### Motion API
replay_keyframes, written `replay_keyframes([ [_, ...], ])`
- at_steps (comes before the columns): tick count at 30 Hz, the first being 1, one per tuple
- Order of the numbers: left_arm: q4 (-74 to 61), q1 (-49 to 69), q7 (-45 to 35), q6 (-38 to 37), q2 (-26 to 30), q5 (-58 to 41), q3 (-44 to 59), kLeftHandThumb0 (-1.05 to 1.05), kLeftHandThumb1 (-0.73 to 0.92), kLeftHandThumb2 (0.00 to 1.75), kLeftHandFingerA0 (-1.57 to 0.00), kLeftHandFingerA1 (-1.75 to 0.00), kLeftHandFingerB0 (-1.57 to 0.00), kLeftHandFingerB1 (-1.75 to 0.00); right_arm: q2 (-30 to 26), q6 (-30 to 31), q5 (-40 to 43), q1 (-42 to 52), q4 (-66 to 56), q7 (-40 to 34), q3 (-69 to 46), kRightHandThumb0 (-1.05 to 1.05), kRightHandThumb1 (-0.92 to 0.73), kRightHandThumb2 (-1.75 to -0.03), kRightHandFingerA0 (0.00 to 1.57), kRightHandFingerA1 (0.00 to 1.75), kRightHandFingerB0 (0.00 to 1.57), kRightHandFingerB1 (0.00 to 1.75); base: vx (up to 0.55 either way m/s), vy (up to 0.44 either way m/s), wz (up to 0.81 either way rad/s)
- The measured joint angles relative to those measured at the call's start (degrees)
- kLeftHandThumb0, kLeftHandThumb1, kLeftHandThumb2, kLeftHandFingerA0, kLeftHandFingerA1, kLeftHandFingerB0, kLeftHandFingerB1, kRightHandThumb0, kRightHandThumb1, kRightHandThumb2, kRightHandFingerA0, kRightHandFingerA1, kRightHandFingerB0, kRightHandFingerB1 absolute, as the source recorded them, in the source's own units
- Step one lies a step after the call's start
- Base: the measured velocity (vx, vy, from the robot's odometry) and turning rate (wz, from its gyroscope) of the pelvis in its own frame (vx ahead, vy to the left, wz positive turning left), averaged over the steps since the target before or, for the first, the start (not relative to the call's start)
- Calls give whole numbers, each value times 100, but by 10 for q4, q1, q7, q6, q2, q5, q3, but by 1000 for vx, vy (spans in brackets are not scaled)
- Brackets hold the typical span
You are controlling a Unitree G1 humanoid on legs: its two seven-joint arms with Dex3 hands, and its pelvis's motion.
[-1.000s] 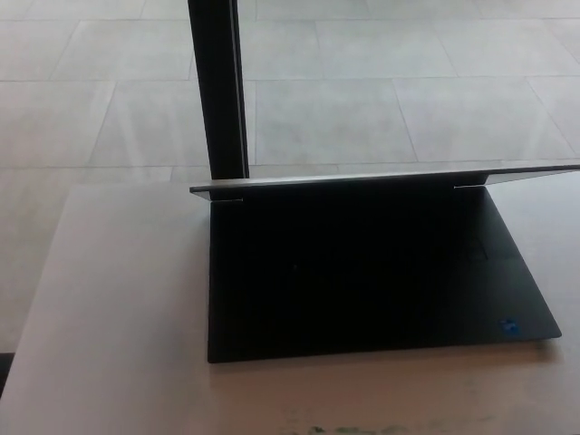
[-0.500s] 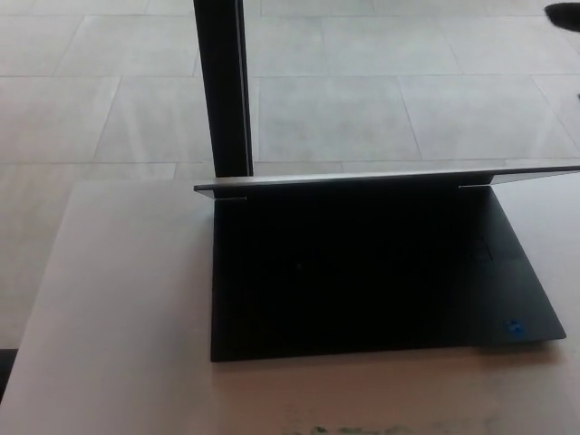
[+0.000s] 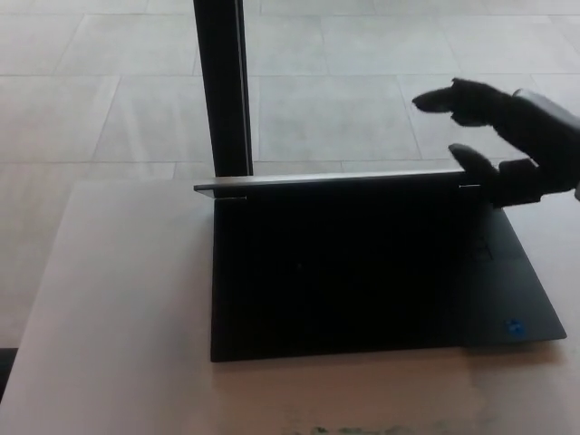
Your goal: The robot uses its right hand to push down on the lid of a laptop kept in the middle of the desk to close it
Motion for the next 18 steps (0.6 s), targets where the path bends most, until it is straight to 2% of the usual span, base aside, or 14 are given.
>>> replay_keyframes([
  [6,-1,0,1,3,0,0,-3,-97,80,64,-51,-68,-49,-57,-1,-22,-49,0,55,-3,51,-93,-92,-79,20,54,30,40,0,0,0],
  [7,-1,0,1,4,0,0,-3,-96,80,64,-52,-67,-49,-57,-1,-30,-57,1,64,-6,56,-90,-82,-123,21,57,28,49,0,0,0],
  [10,-2,0,4,7,3,-1,-4,-97,80,65,-50,-68,-48,-57,-4,-56,-80,10,90,-18,58,-89,-83,-125,23,58,30,51,0,0,0],
  [11,-3,1,4,9,3,-1,-4,-98,81,64,-51,-67,-48,-56,-6,-63,-85,16,94,-22,57,-92,-92,-79,26,53,36,40,0,0,0],
  [12,-3,2,4,10,5,-1,-4,-95,57,108,-49,-69,-48,-63,-8,-74,-92,28,98,-28,56,-88,-92,-77,27,52,37,39,0,0,0],
  [13,-3,2,4,12,6,-1,-5,-95,57,108,-50,-69,-48,-63,-9,-86,-98,40,100,-35,56,-87,-92,-77,30,51,40,39,0,0,0],
  [14,-3,2,4,13,8,-1,-5,-98,80,65,-52,-69,-49,-57,-9,-98,-104,52,102,-43,55,-85,-82,-123,26,57,36,52,0,0,0],
  [15,-3,2,4,14,9,-1,-5,-98,80,65,-52,-69,-49,-57,-9,-109,-109,63,104,-51,53,-85,-82,-123,26,57,36,52,0,0,0],
  [16,-3,2,4,14,9,-1,-5,-98,80,64,-50,-69,-48,-57,-10,-118,-113,73,106,-58,51,-85,-92,-77,36,53,45,41,0,0,0],
  [18,-3,2,4,14,10,-1,-5,-98,80,64,-50,-69,-48,-57,-11,-129,-121,89,112,-66,49,-85,-92,-77,36,53,45,41,0,0,0],
])
